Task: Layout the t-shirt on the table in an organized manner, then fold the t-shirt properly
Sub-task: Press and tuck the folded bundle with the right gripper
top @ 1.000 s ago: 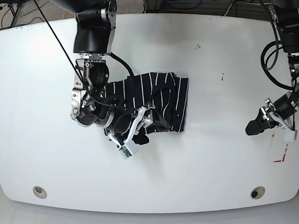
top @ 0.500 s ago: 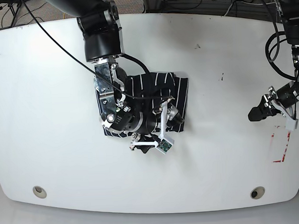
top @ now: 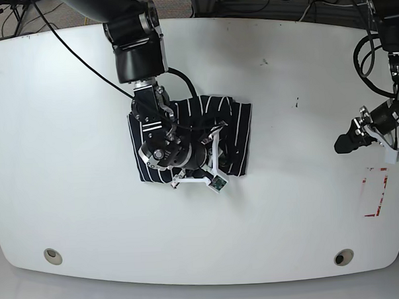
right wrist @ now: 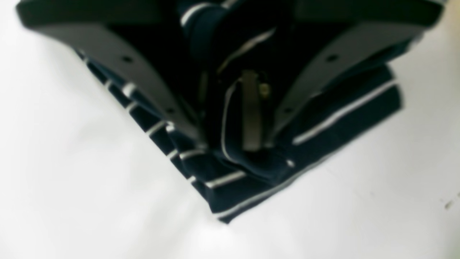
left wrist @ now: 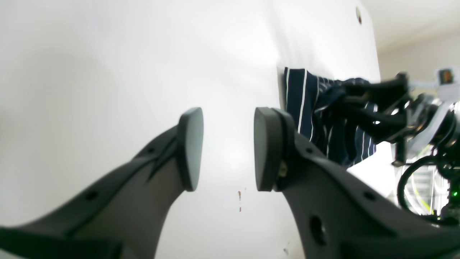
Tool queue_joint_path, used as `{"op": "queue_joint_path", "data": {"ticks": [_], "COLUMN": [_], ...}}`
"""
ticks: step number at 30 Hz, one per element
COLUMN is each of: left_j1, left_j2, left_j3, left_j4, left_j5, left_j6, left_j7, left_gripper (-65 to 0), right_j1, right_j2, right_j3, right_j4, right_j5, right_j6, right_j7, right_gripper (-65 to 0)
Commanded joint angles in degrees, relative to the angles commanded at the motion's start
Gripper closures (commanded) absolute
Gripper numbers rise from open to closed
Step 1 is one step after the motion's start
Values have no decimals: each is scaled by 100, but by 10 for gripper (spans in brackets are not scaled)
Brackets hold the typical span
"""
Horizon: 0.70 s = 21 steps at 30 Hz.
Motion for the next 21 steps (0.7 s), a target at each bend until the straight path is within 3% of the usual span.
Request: {"op": "queue_joint_path", "data": {"ticks": [5,15,21], "left_j1": [0,44,88], "left_j2": [0,62,193], "left_j3": [0,26,26], "left_j4": [0,0,0], "left_j5": [0,9,18], "left_j6": [0,0,18], "left_j7": [0,0,0], "left_gripper": [-218,-218,-218], "right_j1": [-132,-185,-62], "right_j2": [0,-18,-18], "right_j3": [0,0,35], "right_j4": [615,2013,2374], "right_j5": [35,79,563], "right_j6": [0,0,0], "right_j7": [-88,-800,-1090], "right_gripper": [-16,-16,-16]}}
